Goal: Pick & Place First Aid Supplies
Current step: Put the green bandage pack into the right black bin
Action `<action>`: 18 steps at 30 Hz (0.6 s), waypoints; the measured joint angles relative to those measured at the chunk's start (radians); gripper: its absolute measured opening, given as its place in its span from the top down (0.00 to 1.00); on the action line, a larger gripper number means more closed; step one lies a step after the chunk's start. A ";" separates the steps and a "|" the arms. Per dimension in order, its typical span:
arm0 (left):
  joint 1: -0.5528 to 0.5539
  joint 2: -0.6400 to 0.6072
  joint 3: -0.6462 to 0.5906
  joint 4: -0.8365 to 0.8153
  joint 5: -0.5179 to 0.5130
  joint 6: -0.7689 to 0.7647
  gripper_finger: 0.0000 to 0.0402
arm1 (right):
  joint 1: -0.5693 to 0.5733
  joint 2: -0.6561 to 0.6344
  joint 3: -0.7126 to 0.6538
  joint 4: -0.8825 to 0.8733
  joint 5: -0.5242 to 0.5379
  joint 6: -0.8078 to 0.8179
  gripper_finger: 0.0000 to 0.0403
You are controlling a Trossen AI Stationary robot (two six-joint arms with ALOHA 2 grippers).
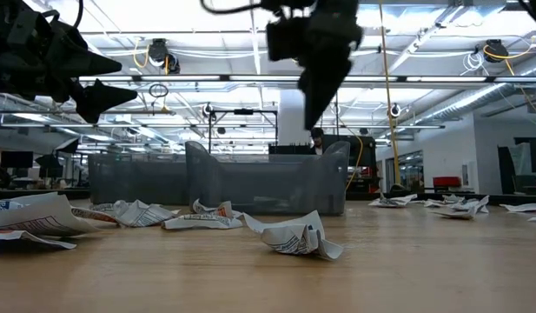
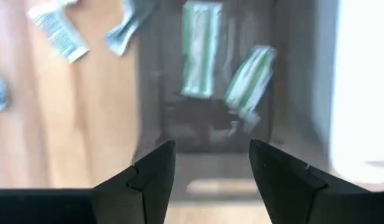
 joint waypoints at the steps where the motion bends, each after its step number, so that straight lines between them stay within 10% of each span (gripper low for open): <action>1: 0.000 0.000 0.000 0.000 0.000 0.000 0.23 | 0.009 -0.027 -0.024 0.001 -0.004 0.007 0.50; 18: 0.000 0.000 0.000 0.000 0.000 0.000 0.23 | 0.201 -0.504 -0.517 -0.068 -0.006 0.189 0.50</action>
